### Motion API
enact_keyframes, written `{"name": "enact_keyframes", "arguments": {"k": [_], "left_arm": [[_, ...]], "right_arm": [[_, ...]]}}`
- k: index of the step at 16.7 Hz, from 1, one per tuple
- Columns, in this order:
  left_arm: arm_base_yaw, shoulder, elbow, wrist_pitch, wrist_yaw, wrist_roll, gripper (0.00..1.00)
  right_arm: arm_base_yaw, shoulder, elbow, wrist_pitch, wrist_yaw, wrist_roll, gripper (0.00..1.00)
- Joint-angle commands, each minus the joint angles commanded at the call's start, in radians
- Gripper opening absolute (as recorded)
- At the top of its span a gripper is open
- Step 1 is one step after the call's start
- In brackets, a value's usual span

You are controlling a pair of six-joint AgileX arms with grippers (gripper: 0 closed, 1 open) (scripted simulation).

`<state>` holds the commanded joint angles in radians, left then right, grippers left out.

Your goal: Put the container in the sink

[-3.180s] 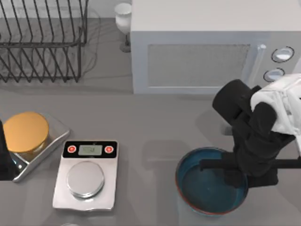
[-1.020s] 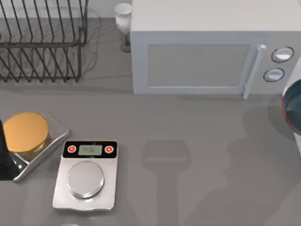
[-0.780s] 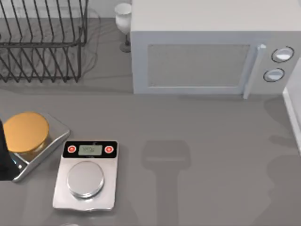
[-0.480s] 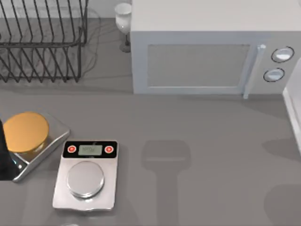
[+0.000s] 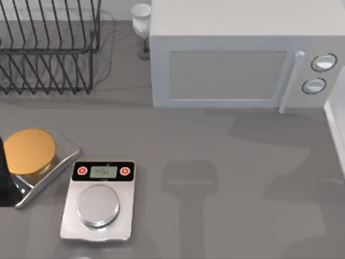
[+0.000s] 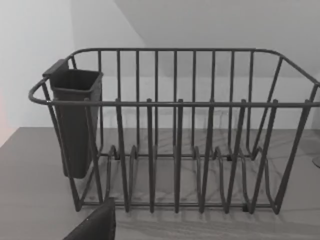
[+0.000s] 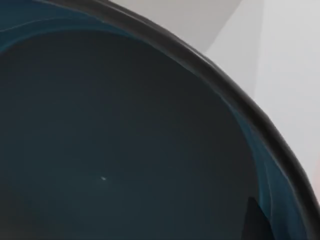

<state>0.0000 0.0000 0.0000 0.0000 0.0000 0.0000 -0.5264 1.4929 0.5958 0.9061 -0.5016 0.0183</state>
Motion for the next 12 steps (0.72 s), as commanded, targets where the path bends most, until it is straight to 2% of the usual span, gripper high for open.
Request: {"name": "enact_keyframes", "arguments": {"k": [7, 12], "left_arm": [[0.0, 0.0, 0.0, 0.0, 0.0, 0.0, 1.0], [0.0, 0.0, 0.0, 0.0, 0.0, 0.0, 1.0]], "right_arm": [[0.002, 0.041, -0.001, 0.035, 0.0, 0.002, 0.0], [-0.008, 0.291, -0.027, 0.308, -0.002, 0.0, 0.0]]}}
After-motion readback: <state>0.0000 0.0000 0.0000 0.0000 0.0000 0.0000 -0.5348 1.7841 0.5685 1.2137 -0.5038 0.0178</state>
